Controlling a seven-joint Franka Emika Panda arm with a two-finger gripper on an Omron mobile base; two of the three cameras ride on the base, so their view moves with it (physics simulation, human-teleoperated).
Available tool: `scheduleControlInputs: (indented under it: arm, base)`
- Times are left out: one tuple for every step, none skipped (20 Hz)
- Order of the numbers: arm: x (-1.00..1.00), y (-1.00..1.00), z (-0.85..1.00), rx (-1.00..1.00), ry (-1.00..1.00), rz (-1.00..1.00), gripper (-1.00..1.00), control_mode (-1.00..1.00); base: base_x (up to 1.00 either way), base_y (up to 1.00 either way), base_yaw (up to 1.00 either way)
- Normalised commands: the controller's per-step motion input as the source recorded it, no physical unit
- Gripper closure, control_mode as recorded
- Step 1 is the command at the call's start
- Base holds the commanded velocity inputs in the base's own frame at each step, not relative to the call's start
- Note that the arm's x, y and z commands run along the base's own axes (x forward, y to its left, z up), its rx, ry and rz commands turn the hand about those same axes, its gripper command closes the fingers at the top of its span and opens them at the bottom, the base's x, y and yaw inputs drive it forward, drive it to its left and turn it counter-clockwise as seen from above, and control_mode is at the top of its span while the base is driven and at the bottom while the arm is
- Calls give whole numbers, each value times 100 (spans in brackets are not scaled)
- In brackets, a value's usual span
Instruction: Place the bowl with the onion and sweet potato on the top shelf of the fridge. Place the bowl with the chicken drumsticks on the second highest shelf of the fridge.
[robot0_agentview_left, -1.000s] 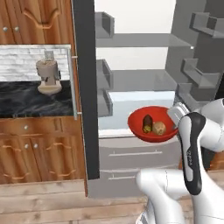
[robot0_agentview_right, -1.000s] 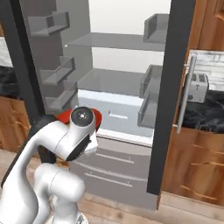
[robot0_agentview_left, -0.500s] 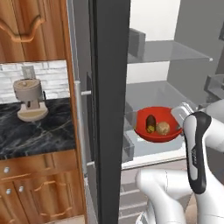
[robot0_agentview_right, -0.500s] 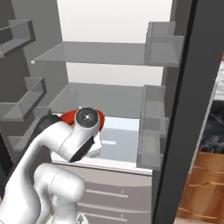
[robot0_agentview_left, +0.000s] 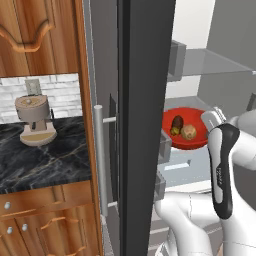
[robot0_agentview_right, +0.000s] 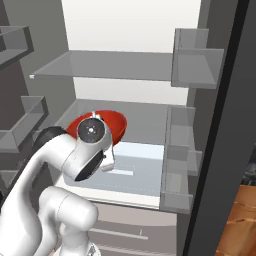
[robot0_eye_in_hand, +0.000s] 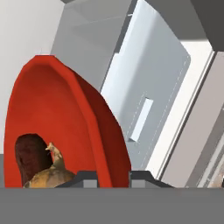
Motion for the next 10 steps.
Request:
scheduleControlInputs:
  arm:
    - [0, 3, 94, 0, -35, -28, 100, -100]
    - [0, 11, 95, 0, -30, -27, 100, -100]
    - [0, 0, 94, 0, -26, -27, 100, -100]
    - [0, 0, 98, 5, -23, -26, 100, -100]
    - [0, 0, 100, 8, -20, -27, 100, -100]
    - [0, 0, 99, 14, -14, -28, 100, -100]
    - [0, 0, 96, 19, -6, -28, 100, -100]
    - [0, 0, 96, 24, 0, -26, 100, -100]
    - [0, 0, 100, 27, 0, -22, 100, -100]
    - [0, -10, 100, 25, 1, -17, 100, -100]
  base:
    - [0, 0, 0]
    - [0, 0, 0]
    - [0, 0, 0]
    - [0, 0, 0]
    - [0, 0, 0]
    - [0, 0, 0]
    - [0, 0, 0]
    - [0, 0, 0]
    - [0, 0, 0]
    - [0, 0, 0]
